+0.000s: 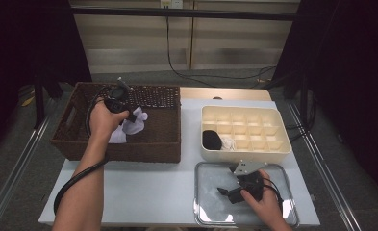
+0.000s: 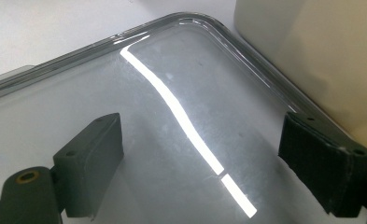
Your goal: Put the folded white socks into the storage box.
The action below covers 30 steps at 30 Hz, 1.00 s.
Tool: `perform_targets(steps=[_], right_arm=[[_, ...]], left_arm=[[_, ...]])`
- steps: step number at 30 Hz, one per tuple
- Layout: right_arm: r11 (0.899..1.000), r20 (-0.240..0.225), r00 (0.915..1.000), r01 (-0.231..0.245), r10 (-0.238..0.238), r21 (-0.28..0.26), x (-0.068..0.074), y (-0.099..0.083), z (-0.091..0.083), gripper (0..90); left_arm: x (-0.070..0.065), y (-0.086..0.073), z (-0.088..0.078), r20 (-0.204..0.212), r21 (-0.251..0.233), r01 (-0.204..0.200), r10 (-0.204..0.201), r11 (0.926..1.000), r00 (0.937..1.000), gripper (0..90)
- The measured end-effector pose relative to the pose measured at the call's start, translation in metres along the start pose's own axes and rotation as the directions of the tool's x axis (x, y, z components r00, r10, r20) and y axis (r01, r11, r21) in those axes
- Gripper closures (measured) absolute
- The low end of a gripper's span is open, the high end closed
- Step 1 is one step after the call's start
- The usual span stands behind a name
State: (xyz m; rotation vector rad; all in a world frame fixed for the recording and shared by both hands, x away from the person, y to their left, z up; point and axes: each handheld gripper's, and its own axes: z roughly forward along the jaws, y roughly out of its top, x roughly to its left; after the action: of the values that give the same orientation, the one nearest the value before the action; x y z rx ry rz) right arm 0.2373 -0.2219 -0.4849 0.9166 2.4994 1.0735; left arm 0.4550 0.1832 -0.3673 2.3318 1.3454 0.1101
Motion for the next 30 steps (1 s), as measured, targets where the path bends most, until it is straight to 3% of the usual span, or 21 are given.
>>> perform_targets(steps=[2,8,11,30], right_arm=[[1.000,0.000,1.0000,0.000,0.000,-0.001,0.000,0.000,0.000,13.0],[1.000,0.001,1.0000,0.000,0.000,0.000,0.000,0.000,0.000,13.0],[1.000,-0.002,1.0000,0.003,-0.003,-0.001,0.000,0.000,0.000,13.0],[1.000,0.000,1.0000,0.003,-0.003,0.001,0.000,0.000,0.000,13.0]], left_arm=[[-0.001,-0.002,-0.004,0.031,-0.003,-0.011,0.011,0.9999,0.9995,80.9],[-0.008,-0.005,-0.015,0.073,-0.022,-0.036,0.037,0.9991,0.9967,80.9],[-0.012,-0.007,-0.020,0.072,-0.015,-0.054,0.055,0.9984,0.9959,80.9],[-0.026,-0.019,-0.038,0.103,-0.013,-0.065,0.066,0.9978,0.9926,80.9]])
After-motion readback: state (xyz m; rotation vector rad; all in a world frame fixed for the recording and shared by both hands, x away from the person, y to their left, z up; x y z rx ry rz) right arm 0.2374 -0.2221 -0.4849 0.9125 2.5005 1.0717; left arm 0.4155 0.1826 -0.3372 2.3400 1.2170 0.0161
